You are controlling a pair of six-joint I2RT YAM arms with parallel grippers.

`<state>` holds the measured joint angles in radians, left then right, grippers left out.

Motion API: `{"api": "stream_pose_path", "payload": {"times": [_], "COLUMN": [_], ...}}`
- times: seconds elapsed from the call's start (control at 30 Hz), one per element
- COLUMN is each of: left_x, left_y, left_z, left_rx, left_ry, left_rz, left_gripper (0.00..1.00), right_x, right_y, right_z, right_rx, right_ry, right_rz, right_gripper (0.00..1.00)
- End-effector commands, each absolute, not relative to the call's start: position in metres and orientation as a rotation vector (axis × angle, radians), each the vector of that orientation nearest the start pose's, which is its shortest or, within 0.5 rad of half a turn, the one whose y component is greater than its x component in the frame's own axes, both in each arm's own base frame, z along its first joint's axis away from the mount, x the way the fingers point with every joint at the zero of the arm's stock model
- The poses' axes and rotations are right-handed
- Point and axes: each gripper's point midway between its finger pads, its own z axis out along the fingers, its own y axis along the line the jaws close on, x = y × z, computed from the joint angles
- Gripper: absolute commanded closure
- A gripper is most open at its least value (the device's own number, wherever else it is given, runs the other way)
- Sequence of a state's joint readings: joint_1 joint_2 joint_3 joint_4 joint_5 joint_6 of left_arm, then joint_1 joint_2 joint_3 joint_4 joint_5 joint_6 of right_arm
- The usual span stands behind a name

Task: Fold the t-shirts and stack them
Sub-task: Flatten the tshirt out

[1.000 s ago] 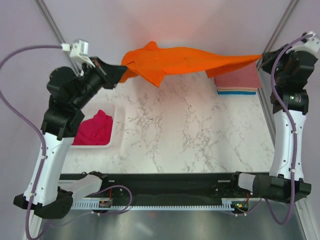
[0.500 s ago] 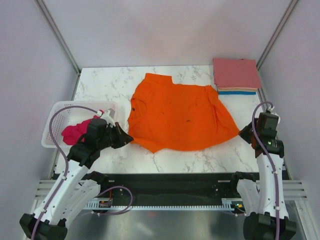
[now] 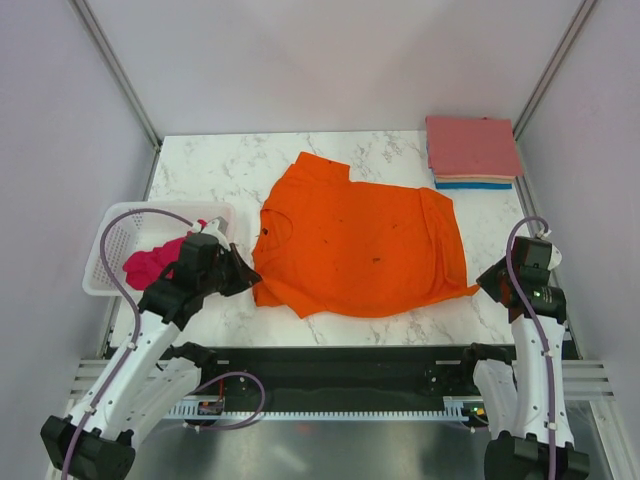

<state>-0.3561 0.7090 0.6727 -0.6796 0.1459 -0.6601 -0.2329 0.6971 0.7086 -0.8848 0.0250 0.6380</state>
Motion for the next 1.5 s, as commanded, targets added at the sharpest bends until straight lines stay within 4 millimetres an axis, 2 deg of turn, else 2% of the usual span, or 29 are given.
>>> {"api": "stream_pose_path", "payload": {"times": [0.0,0.07,0.17,0.23,0.27,0.33,0.37,0.4,0.43,0.47,0.5,0.53,0.57,0.63,0.67,0.73,0.77,0.83,0.97,1.07,1.1,1.23,1.27,1.3,1.33,1.37,1.4,1.43,1.47], "left_x": [0.213,0.213,0.219,0.229,0.236,0.243,0.247,0.248,0.247,0.246,0.245,0.239,0.235,0.219,0.213,0.194,0.186,0.172,0.174,0.200,0.221,0.290,0.305,0.315,0.347,0.361,0.372,0.400,0.413], "left_y": [-0.124,-0.126,-0.126,-0.123,-0.124,-0.125,-0.125,-0.124,-0.123,-0.121,-0.117,-0.113,-0.111,-0.104,-0.102,-0.097,-0.095,-0.091,-0.099,-0.104,-0.107,-0.102,-0.097,-0.097,-0.105,-0.101,-0.102,-0.109,-0.111], "left_z": [0.169,0.172,0.188,0.205,0.234,0.263,0.301,0.319,0.358,0.377,0.395,0.432,0.449,0.497,0.511,0.546,0.556,0.577,0.587,0.581,0.574,0.559,0.555,0.560,0.544,0.542,0.548,0.536,0.534], "left_rx": [-0.273,-0.270,-0.261,-0.243,-0.223,-0.186,-0.171,-0.161,-0.143,-0.138,-0.146,-0.141,-0.134,-0.111,-0.106,-0.084,-0.083,-0.079,-0.064,-0.057,-0.071,-0.138,-0.157,-0.162,-0.167,-0.178,-0.186,-0.186,-0.179], "left_ry": [2.315,2.312,2.263,2.223,2.158,2.105,2.018,1.979,1.892,1.844,1.799,1.712,1.674,1.556,1.519,1.428,1.398,1.342,1.333,1.363,1.393,1.432,1.437,1.428,1.480,1.486,1.474,1.501,1.499], "left_rz": [-0.626,-0.641,-0.641,-0.614,-0.626,-0.620,-0.640,-0.638,-0.658,-0.658,-0.652,-0.669,-0.673,-0.689,-0.695,-0.722,-0.731,-0.759,-0.798,-0.748,-0.714,-0.538,-0.476,-0.454,-0.412,-0.361,-0.341,-0.311,-0.289], "left_gripper": [0.98,0.98,0.98,0.98,0.98,0.98,0.98,0.98,0.98,0.98,0.98,0.98,0.98,0.98,0.98,0.98,0.98,0.98,0.98,0.98,0.98,0.98,0.98,0.98,0.98,0.98,0.98,0.98,0.98], "right_x": [0.197,0.193,0.209,0.227,0.237,0.245,0.251,0.251,0.252,0.254,0.250,0.248,0.246,0.242,0.231,0.222,0.212,0.212,0.215,0.242,0.252,0.331,0.346,0.377,0.388,0.403,0.437,0.441,0.452], "right_y": [-0.041,-0.048,-0.040,-0.038,-0.037,-0.041,-0.044,-0.048,-0.050,-0.052,-0.053,-0.052,-0.051,-0.052,-0.050,-0.046,-0.039,-0.020,-0.009,-0.004,-0.001,0.001,0.000,-0.007,-0.010,-0.014,-0.021,-0.022,-0.025], "right_z": [0.133,0.139,0.159,0.197,0.227,0.264,0.301,0.317,0.335,0.350,0.387,0.402,0.437,0.455,0.485,0.502,0.522,0.535,0.551,0.552,0.553,0.536,0.544,0.529,0.538,0.537,0.516,0.539,0.546], "right_rx": [1.102,1.114,1.062,1.008,0.961,0.930,0.892,0.897,0.889,0.883,0.858,0.841,0.803,0.776,0.745,0.712,0.669,0.557,0.487,0.417,0.386,0.341,0.325,0.348,0.339,0.347,0.370,0.342,0.326], "right_ry": [2.176,2.136,2.097,2.025,1.970,1.892,1.825,1.796,1.761,1.737,1.664,1.639,1.584,1.588,1.529,1.508,1.467,1.481,1.460,1.479,1.484,1.526,1.489,1.525,1.502,1.506,1.556,1.507,1.484], "right_rz": [0.055,0.013,0.105,0.164,0.199,0.203,0.207,0.187,0.182,0.182,0.185,0.190,0.199,0.172,0.174,0.177,0.201,0.276,0.325,0.362,0.384,0.508,0.523,0.533,0.532,0.535,0.540,0.535,0.529], "right_gripper": [1.00,1.00,1.00,1.00,1.00,1.00,1.00,1.00,1.00,1.00,1.00,1.00,1.00,1.00,1.00,1.00,1.00,1.00,1.00,1.00,1.00,1.00,1.00,1.00,1.00,1.00,1.00,1.00,1.00]}}
